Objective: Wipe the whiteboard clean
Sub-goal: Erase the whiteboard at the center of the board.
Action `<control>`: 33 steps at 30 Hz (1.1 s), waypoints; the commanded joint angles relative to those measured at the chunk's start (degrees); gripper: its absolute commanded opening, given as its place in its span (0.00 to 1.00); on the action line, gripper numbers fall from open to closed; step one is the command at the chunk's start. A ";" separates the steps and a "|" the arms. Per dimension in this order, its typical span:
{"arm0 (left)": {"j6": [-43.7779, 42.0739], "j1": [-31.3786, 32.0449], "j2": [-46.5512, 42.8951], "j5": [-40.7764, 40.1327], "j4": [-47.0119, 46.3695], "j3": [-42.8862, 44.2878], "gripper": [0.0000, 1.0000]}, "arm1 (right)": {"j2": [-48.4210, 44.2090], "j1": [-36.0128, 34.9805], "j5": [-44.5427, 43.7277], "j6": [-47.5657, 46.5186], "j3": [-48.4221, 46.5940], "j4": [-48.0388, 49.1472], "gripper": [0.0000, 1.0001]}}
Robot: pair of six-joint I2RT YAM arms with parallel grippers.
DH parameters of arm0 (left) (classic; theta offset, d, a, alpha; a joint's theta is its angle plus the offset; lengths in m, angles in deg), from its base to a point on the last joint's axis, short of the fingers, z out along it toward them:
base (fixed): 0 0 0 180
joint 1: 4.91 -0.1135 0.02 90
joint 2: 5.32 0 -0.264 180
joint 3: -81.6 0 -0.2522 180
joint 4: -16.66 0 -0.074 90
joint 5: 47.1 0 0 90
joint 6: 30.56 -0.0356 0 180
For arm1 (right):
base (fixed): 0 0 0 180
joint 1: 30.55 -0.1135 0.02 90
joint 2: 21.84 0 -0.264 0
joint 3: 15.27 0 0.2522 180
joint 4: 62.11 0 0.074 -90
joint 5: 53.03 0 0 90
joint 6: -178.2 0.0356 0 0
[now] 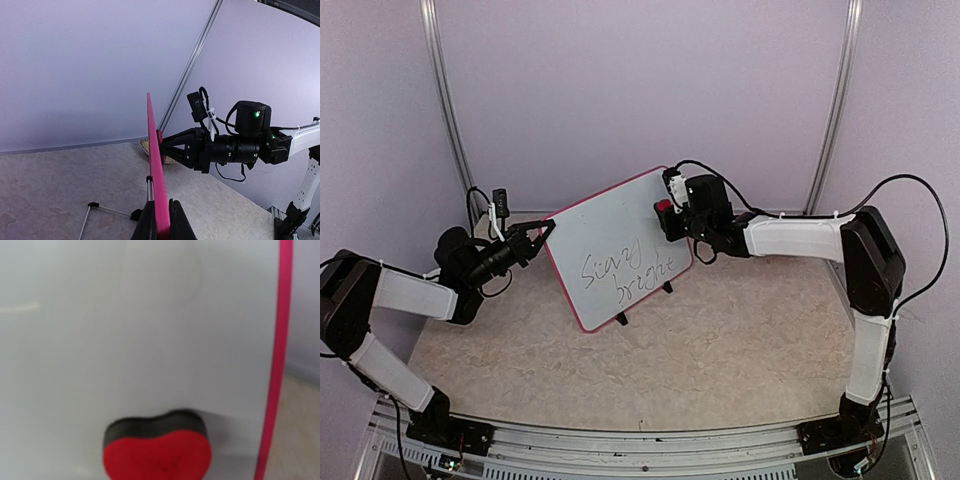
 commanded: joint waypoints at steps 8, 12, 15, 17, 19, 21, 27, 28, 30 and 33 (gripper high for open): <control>-3.22 1.67 1.01 7.97 1.30 0.22 0.00 | 2.15 -1.85 1.63 -1.31 -2.63 0.00 0.18; -3.26 1.67 1.12 8.02 1.39 0.25 0.00 | 2.17 -2.40 1.62 -0.76 1.34 1.64 0.18; -3.20 1.67 1.12 8.06 1.41 0.29 0.00 | 2.14 -3.21 1.76 -0.38 3.73 2.22 0.18; -3.15 1.67 1.23 8.03 1.39 0.32 0.00 | 2.19 -4.10 1.21 -0.41 4.91 2.48 0.18; -3.19 1.67 1.17 8.07 1.39 0.39 0.00 | 2.31 -4.97 0.88 -0.22 6.18 2.89 0.18; -3.23 1.67 1.06 8.03 1.43 0.31 0.00 | 2.24 -5.60 0.92 0.25 7.14 3.22 0.18; -3.12 1.67 0.87 8.07 1.56 0.31 0.00 | 1.53 -7.54 0.24 0.97 8.89 3.82 0.18; -3.18 1.67 0.90 8.05 1.52 0.28 0.00 | 1.53 -7.73 0.24 1.02 8.98 3.69 0.18; -3.17 1.67 0.94 8.07 1.45 0.32 0.00 | 1.34 -7.99 0.00 1.07 8.89 3.61 0.18; -3.16 1.67 0.87 8.16 1.48 0.29 0.00 | 0.84 -8.31 -0.10 0.92 8.14 3.27 0.18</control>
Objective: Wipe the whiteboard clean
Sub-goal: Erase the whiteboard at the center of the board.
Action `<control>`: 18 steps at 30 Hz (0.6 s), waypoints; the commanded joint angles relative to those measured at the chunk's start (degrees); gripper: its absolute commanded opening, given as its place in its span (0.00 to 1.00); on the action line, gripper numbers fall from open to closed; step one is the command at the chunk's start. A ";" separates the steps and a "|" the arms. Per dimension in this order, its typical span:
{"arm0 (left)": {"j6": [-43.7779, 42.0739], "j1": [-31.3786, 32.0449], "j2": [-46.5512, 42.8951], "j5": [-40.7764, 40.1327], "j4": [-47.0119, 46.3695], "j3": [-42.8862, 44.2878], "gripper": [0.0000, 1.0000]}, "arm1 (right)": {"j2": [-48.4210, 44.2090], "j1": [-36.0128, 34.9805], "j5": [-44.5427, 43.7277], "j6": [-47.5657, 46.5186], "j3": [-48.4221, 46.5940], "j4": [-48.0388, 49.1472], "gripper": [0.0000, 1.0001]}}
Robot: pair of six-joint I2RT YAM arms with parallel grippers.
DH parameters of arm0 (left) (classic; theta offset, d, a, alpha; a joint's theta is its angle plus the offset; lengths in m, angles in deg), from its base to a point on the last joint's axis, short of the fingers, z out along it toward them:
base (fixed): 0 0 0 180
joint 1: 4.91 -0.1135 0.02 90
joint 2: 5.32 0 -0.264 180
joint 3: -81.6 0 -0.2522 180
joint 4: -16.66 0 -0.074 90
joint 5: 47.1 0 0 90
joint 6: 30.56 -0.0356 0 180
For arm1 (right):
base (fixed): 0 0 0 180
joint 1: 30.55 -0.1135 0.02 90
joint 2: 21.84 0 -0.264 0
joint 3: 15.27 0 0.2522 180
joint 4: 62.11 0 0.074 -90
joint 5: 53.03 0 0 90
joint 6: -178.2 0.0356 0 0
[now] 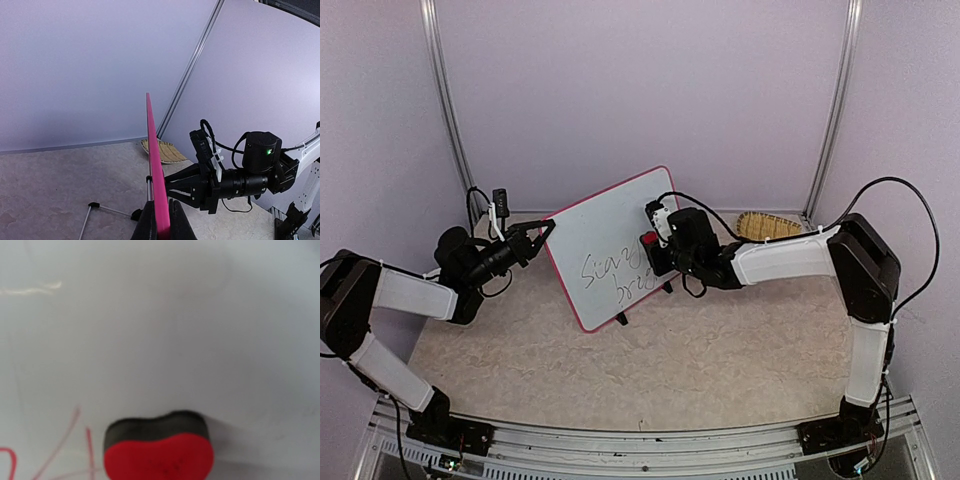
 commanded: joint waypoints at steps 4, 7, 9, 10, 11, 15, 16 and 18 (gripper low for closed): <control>-3.14 1.67 0.81 8.34 1.30 0.26 0.00 | -0.18 -2.16 2.18 -0.39 -1.06 -2.56 0.18; -3.11 1.67 0.79 8.37 1.30 0.22 0.00 | -0.35 -2.98 1.80 -1.07 -2.61 -3.06 0.18; -3.10 1.67 0.81 8.33 1.31 0.22 0.00 | -0.47 -3.39 1.11 -1.64 -3.79 -3.41 0.18; -3.18 1.67 0.76 8.31 1.35 0.22 0.00 | -0.45 -3.50 0.73 -1.75 -4.51 -3.67 0.18; -3.17 1.68 0.75 8.27 1.41 0.22 0.00 | -0.44 -3.55 0.24 -1.83 -5.10 -3.96 0.18; -3.10 1.67 0.79 8.19 1.40 0.18 0.00 | 0.21 -3.60 -3.07 -2.37 -7.88 -5.37 0.18; -3.18 1.67 0.75 8.22 1.34 0.22 0.00 | 0.51 -3.60 -3.97 -2.46 -8.84 -6.15 0.18; -3.24 1.67 0.81 8.21 1.39 0.21 0.00 | 0.95 -3.57 -4.78 -2.77 -9.52 -6.62 0.18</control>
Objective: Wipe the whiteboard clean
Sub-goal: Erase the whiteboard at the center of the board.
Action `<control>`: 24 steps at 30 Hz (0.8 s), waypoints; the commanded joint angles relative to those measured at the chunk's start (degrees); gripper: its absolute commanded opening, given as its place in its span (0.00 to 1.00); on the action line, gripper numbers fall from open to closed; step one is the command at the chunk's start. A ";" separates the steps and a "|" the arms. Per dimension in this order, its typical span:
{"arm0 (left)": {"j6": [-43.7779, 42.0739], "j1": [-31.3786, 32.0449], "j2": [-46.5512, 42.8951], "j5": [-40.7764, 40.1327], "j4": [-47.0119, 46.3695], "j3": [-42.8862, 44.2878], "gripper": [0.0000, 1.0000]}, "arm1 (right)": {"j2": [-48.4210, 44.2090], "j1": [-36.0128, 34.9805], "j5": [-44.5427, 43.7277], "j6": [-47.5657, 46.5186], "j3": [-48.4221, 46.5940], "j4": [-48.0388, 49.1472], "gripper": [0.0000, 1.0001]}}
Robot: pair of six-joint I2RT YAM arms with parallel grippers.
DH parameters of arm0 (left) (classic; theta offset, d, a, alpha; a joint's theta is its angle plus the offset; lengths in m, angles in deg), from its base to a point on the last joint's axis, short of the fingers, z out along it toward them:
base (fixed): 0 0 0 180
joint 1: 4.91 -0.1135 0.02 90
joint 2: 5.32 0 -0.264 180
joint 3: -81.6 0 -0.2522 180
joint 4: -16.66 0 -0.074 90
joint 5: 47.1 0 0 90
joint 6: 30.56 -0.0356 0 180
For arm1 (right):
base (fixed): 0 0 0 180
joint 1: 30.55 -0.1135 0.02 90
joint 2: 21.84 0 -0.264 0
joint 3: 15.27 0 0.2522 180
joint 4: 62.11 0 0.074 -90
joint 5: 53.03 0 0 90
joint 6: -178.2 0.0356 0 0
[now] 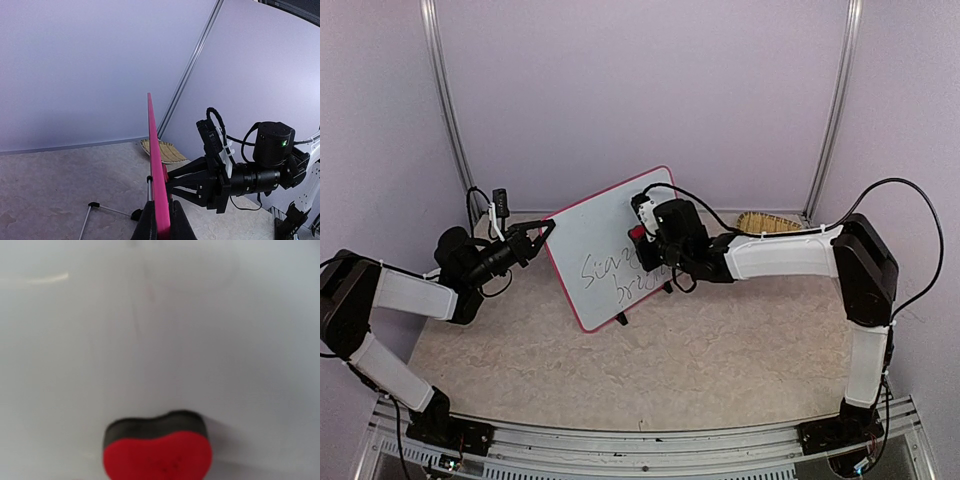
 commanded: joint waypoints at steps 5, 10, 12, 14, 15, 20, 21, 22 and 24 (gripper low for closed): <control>-3.30 1.67 0.67 8.10 1.52 0.13 0.00 | 1.50 -0.58 -2.30 -1.06 -2.71 0.07 0.18; -3.30 1.67 0.79 8.04 1.52 0.19 0.00 | 1.60 -0.60 -1.80 -0.28 0.18 0.63 0.18; -3.30 1.67 0.92 7.99 1.52 0.22 0.00 | 1.53 -0.63 -1.49 0.18 1.62 0.83 0.18; -3.25 1.70 1.01 8.13 1.43 0.22 0.00 | 1.31 -0.59 -0.99 0.74 3.48 1.22 0.18; -3.22 1.68 0.98 8.09 1.43 0.23 0.00 | 1.19 -0.56 -0.76 1.20 4.45 1.44 0.18; -3.20 1.76 0.92 8.14 1.45 0.22 0.00 | 0.71 -0.61 0.42 3.20 9.02 3.00 0.18; -3.17 1.76 0.92 8.12 1.45 0.22 0.00 | 0.72 -0.58 0.59 3.43 9.55 3.17 0.18; -3.21 1.76 0.92 8.11 1.46 0.22 0.00 | 0.80 -0.61 0.71 3.67 9.94 3.34 0.17; -3.16 1.82 0.92 8.11 1.43 0.28 0.00 | 0.92 -0.63 0.73 3.95 10.47 3.50 0.17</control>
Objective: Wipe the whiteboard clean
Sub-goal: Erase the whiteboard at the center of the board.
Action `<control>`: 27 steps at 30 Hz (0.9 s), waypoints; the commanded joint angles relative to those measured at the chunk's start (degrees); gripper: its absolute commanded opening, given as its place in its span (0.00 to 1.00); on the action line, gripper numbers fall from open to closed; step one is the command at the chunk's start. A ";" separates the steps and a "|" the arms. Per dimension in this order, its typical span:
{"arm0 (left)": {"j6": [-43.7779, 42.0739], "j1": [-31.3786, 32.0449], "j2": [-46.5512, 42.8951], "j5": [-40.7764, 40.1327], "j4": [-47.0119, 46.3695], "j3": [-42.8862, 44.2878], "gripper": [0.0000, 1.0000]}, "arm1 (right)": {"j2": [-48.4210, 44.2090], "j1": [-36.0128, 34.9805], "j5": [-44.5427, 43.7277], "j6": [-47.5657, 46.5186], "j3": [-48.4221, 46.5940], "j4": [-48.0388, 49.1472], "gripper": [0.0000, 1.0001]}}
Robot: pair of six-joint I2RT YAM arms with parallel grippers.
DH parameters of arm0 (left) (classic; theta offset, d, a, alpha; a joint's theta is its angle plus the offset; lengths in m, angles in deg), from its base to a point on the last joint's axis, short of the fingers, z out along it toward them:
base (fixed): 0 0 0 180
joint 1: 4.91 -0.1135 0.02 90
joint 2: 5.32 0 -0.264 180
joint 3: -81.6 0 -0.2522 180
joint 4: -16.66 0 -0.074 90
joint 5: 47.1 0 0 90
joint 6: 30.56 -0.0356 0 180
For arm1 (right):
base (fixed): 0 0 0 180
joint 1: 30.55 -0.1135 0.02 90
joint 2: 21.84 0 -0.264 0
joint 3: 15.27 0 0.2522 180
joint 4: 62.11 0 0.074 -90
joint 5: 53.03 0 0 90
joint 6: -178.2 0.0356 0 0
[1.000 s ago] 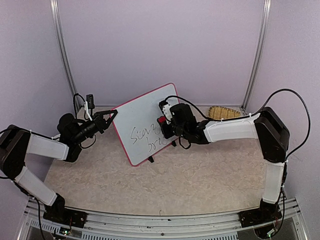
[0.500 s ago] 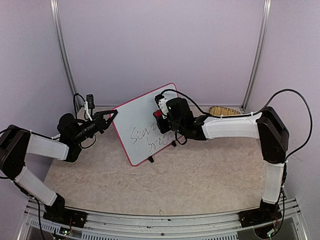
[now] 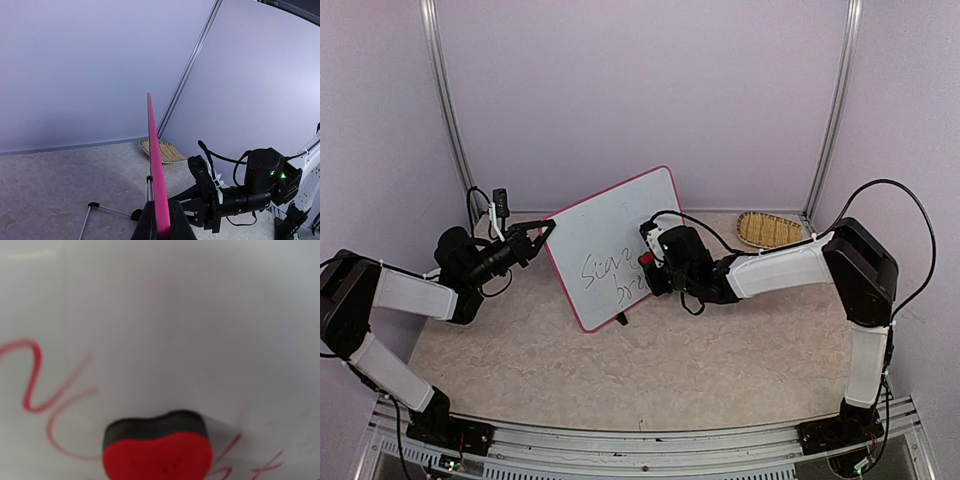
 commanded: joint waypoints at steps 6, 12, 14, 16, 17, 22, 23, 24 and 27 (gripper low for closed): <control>-3.08 1.84 0.81 7.90 1.59 0.22 0.00 | 0.88 -0.34 1.45 1.55 1.32 -0.06 0.17; -3.10 1.92 0.66 7.82 1.68 0.13 0.00 | 0.08 -0.38 1.19 0.03 -2.67 -1.25 0.17; -3.11 1.89 0.59 7.86 1.63 0.13 0.00 | -0.01 -0.34 1.03 -0.78 -4.74 -1.69 0.17; -3.15 1.93 0.66 7.81 1.69 0.17 0.00 | 0.20 -0.36 0.67 -1.66 -7.03 -2.37 0.18; -3.19 1.93 0.63 7.83 1.70 0.19 0.00 | 0.40 -0.36 0.50 -2.12 -8.29 -2.83 0.18; -3.27 1.93 0.57 7.84 1.80 0.25 0.00 | 1.22 -0.35 0.33 -3.63 -12.87 -3.94 0.18; -3.25 1.93 0.57 7.85 1.81 0.22 0.00 | 1.28 -0.38 0.33 -3.77 -13.35 -3.96 0.18; -3.27 1.92 0.57 7.85 1.81 0.26 0.00 | 1.27 -0.37 0.29 -3.89 -13.68 -4.01 0.18; -3.28 1.85 0.58 7.76 1.81 0.22 0.00 | 1.55 -0.41 0.34 -4.01 -13.92 -4.35 0.18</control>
